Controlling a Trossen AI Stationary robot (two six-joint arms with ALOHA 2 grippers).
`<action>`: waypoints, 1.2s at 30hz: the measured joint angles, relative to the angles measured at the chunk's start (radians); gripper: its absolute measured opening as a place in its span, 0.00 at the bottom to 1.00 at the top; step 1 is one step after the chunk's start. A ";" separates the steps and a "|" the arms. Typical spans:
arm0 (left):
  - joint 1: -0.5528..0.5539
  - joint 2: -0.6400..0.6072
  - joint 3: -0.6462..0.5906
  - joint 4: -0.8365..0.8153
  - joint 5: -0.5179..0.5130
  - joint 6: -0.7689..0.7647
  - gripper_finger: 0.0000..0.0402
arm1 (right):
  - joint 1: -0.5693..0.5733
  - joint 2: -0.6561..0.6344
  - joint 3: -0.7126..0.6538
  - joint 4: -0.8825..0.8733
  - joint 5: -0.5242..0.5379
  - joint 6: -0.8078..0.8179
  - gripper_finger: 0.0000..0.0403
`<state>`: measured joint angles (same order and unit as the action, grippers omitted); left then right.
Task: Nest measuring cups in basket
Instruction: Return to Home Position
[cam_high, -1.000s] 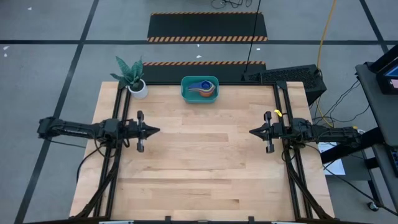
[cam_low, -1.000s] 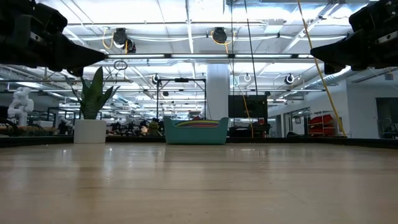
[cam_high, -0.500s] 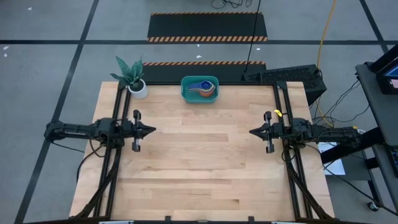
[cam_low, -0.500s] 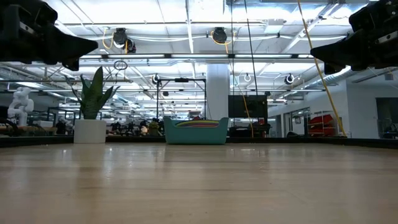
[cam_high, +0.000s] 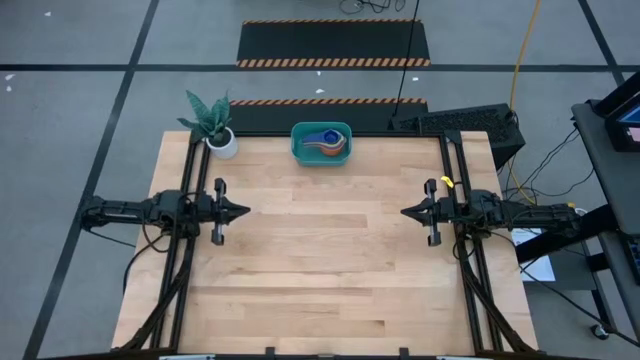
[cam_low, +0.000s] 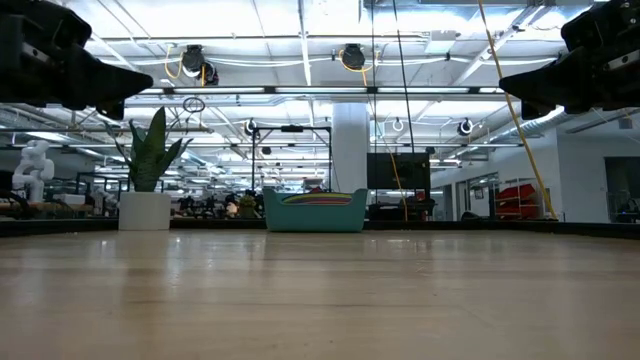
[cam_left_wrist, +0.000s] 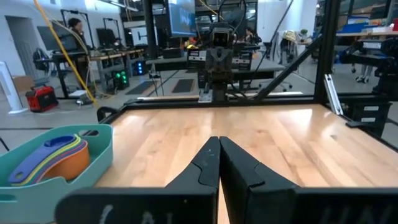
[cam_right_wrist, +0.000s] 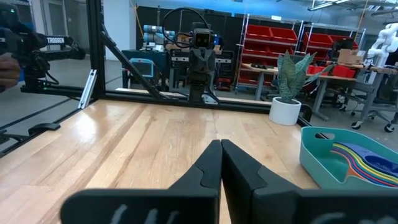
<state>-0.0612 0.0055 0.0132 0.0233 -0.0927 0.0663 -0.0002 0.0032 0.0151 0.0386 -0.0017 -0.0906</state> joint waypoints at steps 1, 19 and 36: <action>0.000 0.000 0.000 -0.001 0.005 0.006 0.01 | 0.000 0.000 0.000 -0.001 0.000 0.000 0.00; 0.000 0.001 -0.001 0.009 0.001 0.157 0.01 | 0.000 0.000 0.000 -0.001 0.000 0.000 0.00; 0.000 0.001 -0.002 0.011 -0.002 0.214 0.01 | 0.000 0.000 0.000 -0.002 0.000 0.000 0.00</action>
<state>-0.0612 0.0063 0.0116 0.0341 -0.0948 0.2801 -0.0002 0.0032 0.0151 0.0368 -0.0017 -0.0906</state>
